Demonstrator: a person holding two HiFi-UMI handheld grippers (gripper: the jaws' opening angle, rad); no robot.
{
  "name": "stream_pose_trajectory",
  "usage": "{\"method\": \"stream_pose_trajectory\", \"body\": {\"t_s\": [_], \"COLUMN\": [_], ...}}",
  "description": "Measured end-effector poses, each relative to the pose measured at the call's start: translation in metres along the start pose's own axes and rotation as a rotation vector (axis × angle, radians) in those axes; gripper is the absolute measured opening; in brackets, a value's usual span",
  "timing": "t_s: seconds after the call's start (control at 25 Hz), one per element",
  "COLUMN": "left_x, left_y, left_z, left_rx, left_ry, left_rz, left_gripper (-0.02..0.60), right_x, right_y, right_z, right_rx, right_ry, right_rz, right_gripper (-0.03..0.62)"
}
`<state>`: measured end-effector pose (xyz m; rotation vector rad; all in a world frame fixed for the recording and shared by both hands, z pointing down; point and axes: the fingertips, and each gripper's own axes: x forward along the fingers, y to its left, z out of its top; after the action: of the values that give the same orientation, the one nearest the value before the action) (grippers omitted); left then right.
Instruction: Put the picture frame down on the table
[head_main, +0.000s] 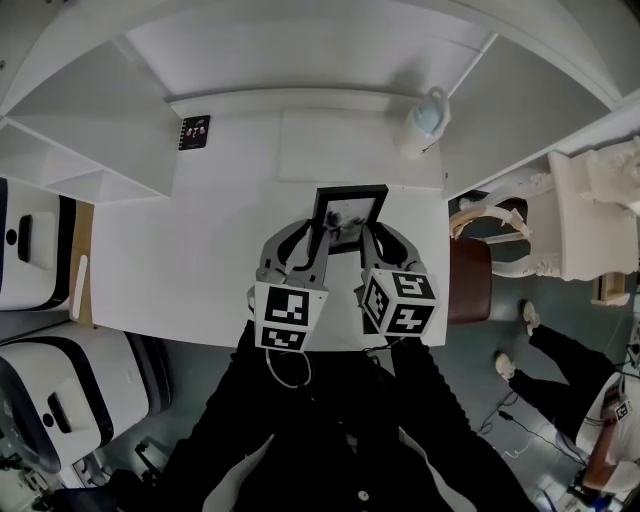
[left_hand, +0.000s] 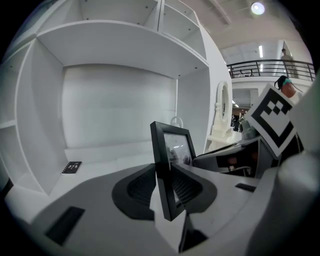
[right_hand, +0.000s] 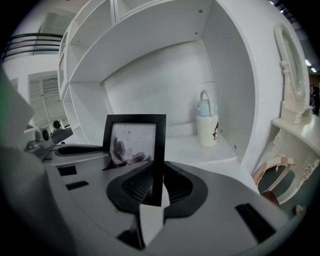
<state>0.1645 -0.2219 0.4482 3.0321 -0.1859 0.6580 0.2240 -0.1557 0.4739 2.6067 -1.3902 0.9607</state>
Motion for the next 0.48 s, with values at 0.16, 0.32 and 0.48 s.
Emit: {"method": "stream_pose_trajectory", "body": {"t_s": [0.16,0.32,0.48], "left_x": [0.017,0.033,0.045], "left_y": [0.004,0.004,0.004], "left_z": [-0.024,-0.047,-0.067], "left_rx": [-0.061,-0.092,-0.112], "left_ry": [0.072,0.140,0.195], "left_rz": [-0.027,-0.054,-0.070], "left_gripper": [0.094,0.092,0.092], "right_x": [0.014,0.027,0.038], "right_y": [-0.007,-0.016,-0.024], "right_z": [-0.016,-0.037,-0.054], "right_rx": [-0.008,0.007,0.007], "right_ry": [0.052,0.109,0.158], "right_rz": [-0.027,-0.049,-0.058], "right_gripper": [0.066,0.066,0.066]}}
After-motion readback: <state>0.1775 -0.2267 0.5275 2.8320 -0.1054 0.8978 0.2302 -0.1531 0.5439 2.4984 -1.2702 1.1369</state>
